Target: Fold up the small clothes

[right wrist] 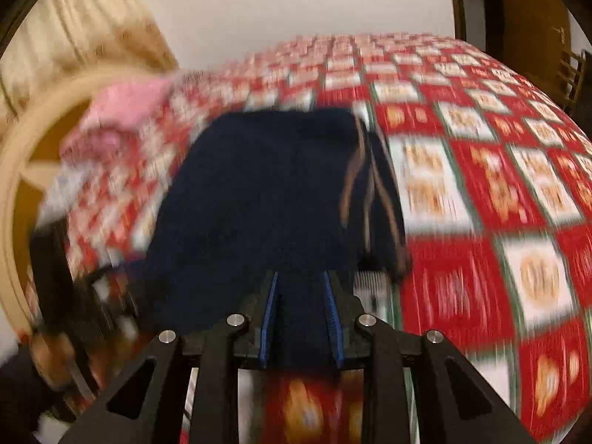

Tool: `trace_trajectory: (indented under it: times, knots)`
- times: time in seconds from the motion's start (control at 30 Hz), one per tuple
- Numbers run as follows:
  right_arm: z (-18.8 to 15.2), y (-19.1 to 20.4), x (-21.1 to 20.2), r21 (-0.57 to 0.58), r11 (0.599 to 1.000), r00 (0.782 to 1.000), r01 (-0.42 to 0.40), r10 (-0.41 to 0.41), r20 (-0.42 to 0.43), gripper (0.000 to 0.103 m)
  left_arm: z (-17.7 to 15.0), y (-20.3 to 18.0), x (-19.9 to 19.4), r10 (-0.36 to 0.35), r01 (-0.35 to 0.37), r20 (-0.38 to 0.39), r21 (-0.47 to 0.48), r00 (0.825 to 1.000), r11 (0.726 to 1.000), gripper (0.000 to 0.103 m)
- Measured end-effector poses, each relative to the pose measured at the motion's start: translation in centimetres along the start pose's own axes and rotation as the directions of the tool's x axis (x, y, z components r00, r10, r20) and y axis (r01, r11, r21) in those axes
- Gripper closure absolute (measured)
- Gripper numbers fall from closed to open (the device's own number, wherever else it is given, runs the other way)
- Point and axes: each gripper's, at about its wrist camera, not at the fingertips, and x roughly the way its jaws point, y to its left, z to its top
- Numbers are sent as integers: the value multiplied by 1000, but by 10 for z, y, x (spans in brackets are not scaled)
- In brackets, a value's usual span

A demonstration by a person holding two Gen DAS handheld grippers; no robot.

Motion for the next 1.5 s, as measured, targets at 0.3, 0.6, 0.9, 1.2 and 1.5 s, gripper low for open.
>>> trace_trajectory:
  times: [0.3, 0.6, 0.9, 1.2, 1.5]
  knots:
    - [13, 14, -43, 12, 990, 980, 138, -138, 146, 88, -1, -3, -1, 95, -95, 21, 12, 995, 995, 2]
    - [6, 60, -13, -180, 982, 994, 56, -37, 107, 88, 2, -2, 8, 110, -110, -6, 6, 994, 994, 0]
    - [8, 4, 1, 12, 996, 995, 85, -85, 55, 88, 4, -4, 14, 106, -106, -19, 15, 994, 994, 0]
    - [28, 26, -28, -72, 987, 975, 146, -131, 179, 78, 2, -8, 5, 134, -134, -1, 26, 991, 991, 0]
    - [116, -31, 28, 120, 993, 995, 6, -18, 97, 48, 14, -4, -19, 177, -185, 114, 61, 978, 981, 0]
